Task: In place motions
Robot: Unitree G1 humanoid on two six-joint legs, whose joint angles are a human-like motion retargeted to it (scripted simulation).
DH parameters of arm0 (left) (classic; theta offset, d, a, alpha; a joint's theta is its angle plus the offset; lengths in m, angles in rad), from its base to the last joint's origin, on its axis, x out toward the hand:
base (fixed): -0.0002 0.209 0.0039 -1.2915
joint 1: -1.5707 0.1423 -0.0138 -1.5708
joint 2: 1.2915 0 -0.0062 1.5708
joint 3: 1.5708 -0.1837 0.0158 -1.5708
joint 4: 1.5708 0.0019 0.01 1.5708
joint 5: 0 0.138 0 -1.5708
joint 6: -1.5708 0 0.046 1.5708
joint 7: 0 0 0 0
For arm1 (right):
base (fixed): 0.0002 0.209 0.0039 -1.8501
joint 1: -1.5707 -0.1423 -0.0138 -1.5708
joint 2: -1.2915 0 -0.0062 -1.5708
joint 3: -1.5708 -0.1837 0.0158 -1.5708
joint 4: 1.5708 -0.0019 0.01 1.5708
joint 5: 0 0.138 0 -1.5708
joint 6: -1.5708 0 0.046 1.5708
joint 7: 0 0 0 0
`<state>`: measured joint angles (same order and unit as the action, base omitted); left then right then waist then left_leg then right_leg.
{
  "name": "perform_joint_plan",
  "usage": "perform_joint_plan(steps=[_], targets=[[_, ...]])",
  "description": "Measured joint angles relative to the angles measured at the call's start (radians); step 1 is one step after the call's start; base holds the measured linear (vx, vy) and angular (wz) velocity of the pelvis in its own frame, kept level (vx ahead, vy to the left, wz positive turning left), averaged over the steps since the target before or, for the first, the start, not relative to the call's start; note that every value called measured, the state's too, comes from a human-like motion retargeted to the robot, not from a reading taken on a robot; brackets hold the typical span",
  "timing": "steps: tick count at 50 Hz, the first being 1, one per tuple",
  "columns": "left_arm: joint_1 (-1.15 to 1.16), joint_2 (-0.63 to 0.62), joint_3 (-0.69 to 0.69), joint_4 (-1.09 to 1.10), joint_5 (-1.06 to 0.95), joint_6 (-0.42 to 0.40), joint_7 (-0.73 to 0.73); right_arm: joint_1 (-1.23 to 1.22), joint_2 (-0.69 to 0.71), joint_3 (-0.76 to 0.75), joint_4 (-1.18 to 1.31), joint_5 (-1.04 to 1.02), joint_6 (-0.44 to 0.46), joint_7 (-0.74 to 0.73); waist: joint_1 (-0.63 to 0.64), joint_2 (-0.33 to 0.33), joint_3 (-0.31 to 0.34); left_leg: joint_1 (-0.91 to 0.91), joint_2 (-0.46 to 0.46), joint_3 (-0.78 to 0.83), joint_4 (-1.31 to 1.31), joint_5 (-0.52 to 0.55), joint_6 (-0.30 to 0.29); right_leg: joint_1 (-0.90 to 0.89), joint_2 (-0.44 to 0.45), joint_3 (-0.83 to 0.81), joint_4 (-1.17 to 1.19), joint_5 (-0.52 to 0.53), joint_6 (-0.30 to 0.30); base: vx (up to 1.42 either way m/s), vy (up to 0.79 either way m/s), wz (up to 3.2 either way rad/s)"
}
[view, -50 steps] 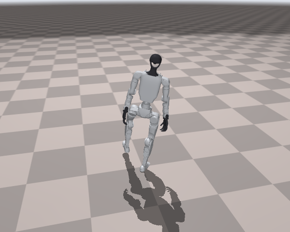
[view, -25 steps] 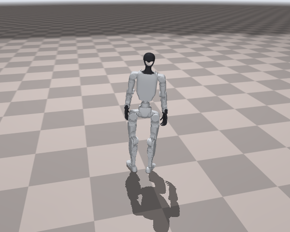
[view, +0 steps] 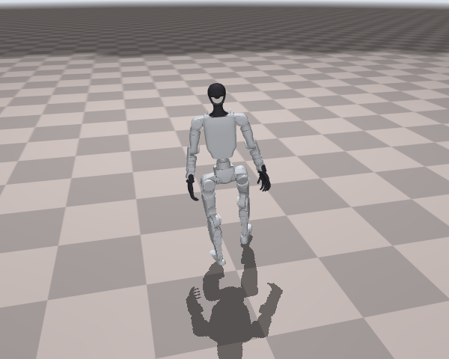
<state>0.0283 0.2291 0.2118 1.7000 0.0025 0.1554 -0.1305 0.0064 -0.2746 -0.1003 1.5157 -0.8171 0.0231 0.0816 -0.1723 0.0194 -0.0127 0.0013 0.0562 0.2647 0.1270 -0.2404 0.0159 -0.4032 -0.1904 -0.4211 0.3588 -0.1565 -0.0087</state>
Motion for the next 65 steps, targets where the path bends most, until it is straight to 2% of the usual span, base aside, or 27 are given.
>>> perform_joint_plan(steps=[3,6,10,13,16,18,22,25,28,30,34,38,43,47,48,50,55,60,65], targets=[[-0.106,-0.003,-0.061,-0.021,0.007,-0.016,-0.011,0.03,-0.012,-0.077,0.037,0.116,0.036,0.006,-0.1,0.037,0.11,0.005,0.053,-0.053,0.026,0.002,0.005,-0.175,-0.007,0.046,-0.059,-0.017,-0.012,-0.24,0.08,0.91],[-0.198,-0.014,-0.103,-0.093,0.014,-0.019,0.002,0.049,-0.021,-0.128,0.101,0.247,0.066,-0.004,-0.225,0.114,0.21,-0.032,0.152,-0.139,0.06,0.005,-0.001,-0.365,-0.041,0.073,-0.083,-0.029,-0.048,-0.31,0.14,1.09],[-0.276,-0.017,-0.153,-0.201,0.007,-0.05,0.015,0.084,-0.023,-0.163,0.184,0.349,0.125,-0.029,-0.344,0.195,0.334,-0.067,0.274,-0.245,0.091,0.016,-0.008,-0.534,-0.066,0.182,-0.112,-0.016,-0.096,-0.12,0.06,0.97],[-0.303,-0.033,-0.196,-0.244,0.007,-0.078,0.044,0.134,-0.004,-0.179,0.184,0.348,0.172,-0.023,-0.354,0.234,0.359,-0.09,0.326,-0.287,0.122,0.008,-0.011,-0.59,-0.075,0.233,-0.116,-0.007,-0.119,0.05,-0.03,0.47],[-0.309,-0.055,-0.245,-0.259,0.001,-0.09,0.056,0.153,0.015,-0.194,0.184,0.303,0.161,-0.003,-0.34,0.243,0.359,-0.085,0.33,-0.302,0.143,-0.004,0.0,-0.565,-0.089,0.243,-0.116,0.001,-0.12,0.06,0.01,0.32],[-0.306,-0.068,-0.251,-0.254,0.0,-0.089,0.047,0.128,0.018,-0.184,0.181,0.256,0.139,0.021,-0.329,0.217,0.35,-0.063,0.3,-0.284,0.147,-0.013,0.006,-0.513,-0.099,0.226,-0.121,0.008,-0.106,0.06,0.11,-0.07],[-0.253,-0.087,-0.22,-0.226,0.018,-0.095,0.03,0.09,0.018,-0.134,0.11,0.194,0.117,0.05,-0.288,0.152,0.274,-0.023,0.208,-0.21,0.123,-0.024,0.017,-0.393,-0.104,0.167,-0.121,0.035,-0.069,0.11,0.08,-0.59],[-0.185,-0.093,-0.186,-0.163,0.055,-0.095,0.016,0.042,0.022,-0.096,0.033,0.159,0.107,0.067,-0.215,0.095,0.193,0.008,0.129,-0.125,0.101,-0.038,0.024,-0.253,-0.067,0.161,-0.076,0.072,-0.043,0.17,0.0,-1.08],[-0.113,-0.086,-0.148,-0.069,0.099,-0.083,0.009,0.008,0.03,-0.064,-0.039,0.13,0.096,0.084,-0.142,0.052,0.114,0.019,0.074,-0.055,0.081,-0.045,0.024,-0.135,-0.006,0.245,-0.006,0.121,-0.024,0.14,-0.03,-1.08],[-0.068,-0.075,-0.118,0.0,0.125,-0.06,0.002,-0.016,0.034,-0.04,-0.079,0.112,0.074,0.094,-0.093,0.03,0.064,0.019,0.046,-0.01,0.06,-0.044,0.021,-0.064,0.034,0.3,0.033,0.146,-0.01,0.1,-0.07,-1.1],[0.056,-0.07,-0.062,0.0,0.111,0.066,-0.009,-0.075,0.036,0.003,-0.152,0.075,0.035,0.114,0.01,0.008,0.015,0.017,0.02,0.075,0.029,-0.045,0.011,0.102,0.044,0.226,0.031,0.203,-0.016,-0.04,-0.12,-1.09],[0.122,-0.077,-0.006,0.0,0.07,0.078,-0.023,-0.117,0.037,0.048,-0.195,0.062,0.014,0.113,0.07,0.01,-0.004,0.013,0.014,0.118,0.009,-0.045,0.0,0.245,0.039,0.128,-0.013,0.254,-0.046,-0.13,-0.14,-0.74],[0.13,-0.082,0.038,0.0,0.056,0.045,-0.016,-0.127,0.056,0.079,-0.203,0.066,0.011,0.129,0.127,0.001,-0.046,-0.019,0.002,0.152,-0.001,-0.041,-0.018,0.351,0.028,0.126,-0.143,0.284,-0.048,-0.14,-0.15,-0.56],[0.088,-0.069,0.019,0.0,0.039,0.034,-0.013,-0.108,0.08,0.095,-0.187,0.067,0.018,0.144,0.159,-0.05,-0.07,-0.05,-0.027,0.198,0.002,-0.031,-0.035,0.389,-0.021,0.111,-0.264,0.274,0.122,-0.21,-0.29,-0.33],[0.068,-0.062,0.012,0.0,0.037,0.026,-0.014,-0.102,0.088,0.096,-0.18,0.063,0.019,0.148,0.169,-0.059,-0.069,-0.053,-0.024,0.206,0.001,-0.027,-0.043,0.387,-0.021,0.114,-0.276,0.249,0.129,-0.23,-0.28,-0.34],[0.024,-0.052,-0.001,-0.008,0.039,0.008,-0.017,-0.089,0.1,0.098,-0.16,0.049,0.024,0.152,0.192,-0.067,-0.063,-0.051,-0.01,0.217,-0.005,-0.017,-0.058,0.376,-0.008,0.109,-0.288,0.197,0.105,-0.21,-0.29,-0.32],[-0.056,-0.064,-0.04,-0.088,0.017,-0.034,0.017,-0.068,0.101,0.095,-0.092,-0.015,0.049,0.128,0.226,-0.071,-0.026,-0.039,0.029,0.241,-0.013,0.009,-0.088,0.38,0.02,0.118,-0.318,0.187,0.095,-0.24,-0.4,-0.08],[-0.1,-0.107,-0.098,-0.167,0.016,-0.056,0.026,-0.038,0.062,0.086,-0.009,-0.055,0.101,0.05,0.153,-0.035,-0.025,-0.085,0.09,0.211,0.023,0.048,-0.131,0.38,0.042,0.055,-0.331,0.175,0.071,-0.2,-0.19,0.54],[-0.103,-0.113,-0.183,-0.244,0.112,-0.067,0.062,-0.018,0.022,0.043,0.058,-0.03,0.154,0.003,0.132,-0.016,-0.004,-0.119,0.105,0.154,0.037,0.126,-0.166,0.39,0.061,0.037,-0.339,0.161,0.046,-0.19,-0.18,0.36]])
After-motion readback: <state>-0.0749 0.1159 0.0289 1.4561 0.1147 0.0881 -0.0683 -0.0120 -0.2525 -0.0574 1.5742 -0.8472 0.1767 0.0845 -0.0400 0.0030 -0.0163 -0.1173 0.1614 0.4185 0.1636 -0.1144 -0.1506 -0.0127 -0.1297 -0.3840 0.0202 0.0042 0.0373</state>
